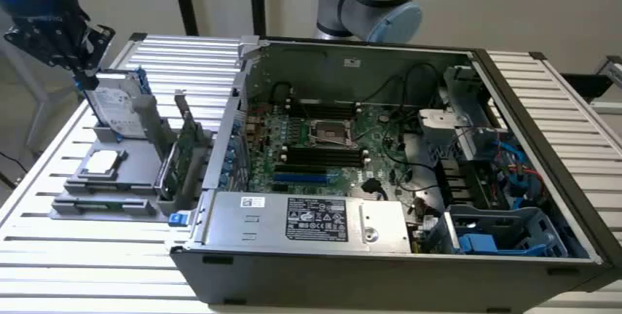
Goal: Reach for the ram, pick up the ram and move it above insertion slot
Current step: 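Reach for the ram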
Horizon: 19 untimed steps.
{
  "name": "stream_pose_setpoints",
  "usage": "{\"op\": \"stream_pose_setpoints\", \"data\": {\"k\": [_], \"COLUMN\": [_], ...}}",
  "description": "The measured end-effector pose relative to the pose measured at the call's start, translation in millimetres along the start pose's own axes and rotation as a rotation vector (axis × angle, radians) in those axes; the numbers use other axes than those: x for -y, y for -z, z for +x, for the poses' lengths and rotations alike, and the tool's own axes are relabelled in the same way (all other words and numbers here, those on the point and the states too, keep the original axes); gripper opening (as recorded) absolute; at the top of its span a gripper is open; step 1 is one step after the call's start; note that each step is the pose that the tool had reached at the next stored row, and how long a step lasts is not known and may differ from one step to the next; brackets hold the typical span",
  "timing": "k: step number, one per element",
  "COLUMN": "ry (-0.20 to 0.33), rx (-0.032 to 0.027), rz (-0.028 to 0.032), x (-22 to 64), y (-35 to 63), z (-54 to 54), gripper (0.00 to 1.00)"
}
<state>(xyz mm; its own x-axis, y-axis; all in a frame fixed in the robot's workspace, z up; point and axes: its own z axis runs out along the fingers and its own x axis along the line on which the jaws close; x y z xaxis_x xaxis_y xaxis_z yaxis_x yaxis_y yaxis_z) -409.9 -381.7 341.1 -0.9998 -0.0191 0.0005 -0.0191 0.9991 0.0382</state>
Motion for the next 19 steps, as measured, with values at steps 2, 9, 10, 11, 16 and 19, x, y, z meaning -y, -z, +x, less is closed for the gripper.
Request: {"op": "stream_pose_setpoints", "data": {"k": [2, 9, 10, 11, 16, 19], "ry": [0.000, 0.000, 0.000, 0.000, 0.000, 0.000], "rx": [0.0001, 0.0000, 0.0000, 0.0000, -0.0001, 0.0001], "rz": [0.0000, 0.0000, 0.0000, 0.0000, -0.0014, -0.0026], "x": [0.0, 0.0, 0.0, 0.0, 4.6, 13.9], "y": [0.0, 0.0, 0.0, 0.0, 0.2, 0.5], "z": [0.0, 0.0, 0.0, 0.0, -0.4, -2.4], "gripper": [0.11, 0.11, 0.11, 0.11, 0.11, 0.11]}}
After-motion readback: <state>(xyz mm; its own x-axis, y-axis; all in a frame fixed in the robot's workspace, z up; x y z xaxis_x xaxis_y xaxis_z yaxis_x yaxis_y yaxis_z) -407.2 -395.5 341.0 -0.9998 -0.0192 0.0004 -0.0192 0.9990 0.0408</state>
